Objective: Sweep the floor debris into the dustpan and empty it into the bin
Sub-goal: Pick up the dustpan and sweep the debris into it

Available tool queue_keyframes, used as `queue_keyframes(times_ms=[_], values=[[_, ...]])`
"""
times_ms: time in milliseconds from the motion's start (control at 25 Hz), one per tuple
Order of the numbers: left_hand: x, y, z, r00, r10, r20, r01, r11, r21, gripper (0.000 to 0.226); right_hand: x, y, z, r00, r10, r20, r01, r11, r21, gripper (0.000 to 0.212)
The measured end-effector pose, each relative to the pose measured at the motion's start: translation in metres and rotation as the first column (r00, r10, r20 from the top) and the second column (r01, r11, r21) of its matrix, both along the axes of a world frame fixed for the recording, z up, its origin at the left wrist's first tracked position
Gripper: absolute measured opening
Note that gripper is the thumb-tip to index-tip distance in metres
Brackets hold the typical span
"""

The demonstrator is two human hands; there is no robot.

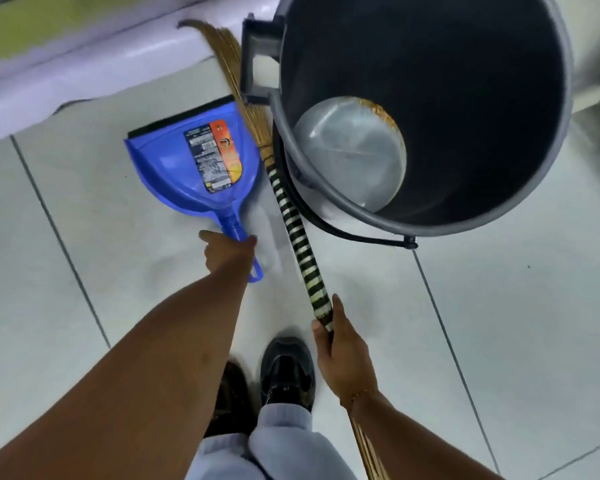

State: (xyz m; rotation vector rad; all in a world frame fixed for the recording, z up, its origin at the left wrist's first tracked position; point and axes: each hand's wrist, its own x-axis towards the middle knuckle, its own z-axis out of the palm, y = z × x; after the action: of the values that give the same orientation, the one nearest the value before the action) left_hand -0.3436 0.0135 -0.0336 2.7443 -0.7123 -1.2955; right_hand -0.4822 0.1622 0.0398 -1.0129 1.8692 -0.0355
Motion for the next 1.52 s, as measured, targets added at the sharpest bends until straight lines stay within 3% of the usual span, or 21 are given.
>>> queue_keyframes(times_ms=[120, 280, 520, 680, 840, 1160, 1280, 1520], values=[[0.019, 0.007, 0.007, 0.995, -0.093, 0.020, 0.093, 0.995, 0.032, 0.038, 0.002, -0.010, 0.003, 1.000, -0.013, -0.020, 0.014, 0.998, 0.056, 0.044], [0.051, 0.046, 0.070, 0.997, -0.081, 0.009, 0.079, 0.989, 0.128, 0.037, 0.025, -0.008, 0.052, 0.997, -0.018, -0.079, 0.030, 0.987, 0.159, 0.034], [0.109, 0.141, 0.205, 0.999, 0.035, 0.010, -0.036, 0.972, 0.231, 0.037, 0.076, 0.015, 0.151, 0.967, 0.191, -0.169, -0.167, 0.975, 0.149, 0.055], [0.169, 0.212, 0.273, 0.997, 0.069, 0.026, -0.072, 0.983, 0.166, 0.032, 0.131, 0.030, 0.194, 0.929, 0.333, -0.159, -0.298, 0.931, 0.211, 0.054], [0.217, 0.268, 0.298, 0.995, 0.078, 0.068, -0.082, 0.995, 0.063, 0.031, 0.189, 0.047, 0.207, 0.886, 0.450, -0.112, -0.413, 0.876, 0.250, 0.053], [0.320, 0.374, 0.311, 0.962, 0.241, 0.132, -0.235, 0.970, -0.058, 0.042, 0.305, 0.121, 0.204, 0.681, 0.721, -0.128, -0.691, 0.691, 0.212, 0.045], [0.365, 0.407, 0.304, 0.926, 0.351, 0.142, -0.350, 0.936, -0.031, 0.043, 0.345, 0.153, 0.203, 0.598, 0.791, -0.128, -0.763, 0.611, 0.210, 0.044], [0.436, 0.480, 0.304, 0.875, 0.469, 0.120, -0.478, 0.876, 0.065, 0.045, 0.399, 0.210, 0.206, 0.563, 0.816, -0.133, -0.779, 0.577, 0.245, 0.052]])
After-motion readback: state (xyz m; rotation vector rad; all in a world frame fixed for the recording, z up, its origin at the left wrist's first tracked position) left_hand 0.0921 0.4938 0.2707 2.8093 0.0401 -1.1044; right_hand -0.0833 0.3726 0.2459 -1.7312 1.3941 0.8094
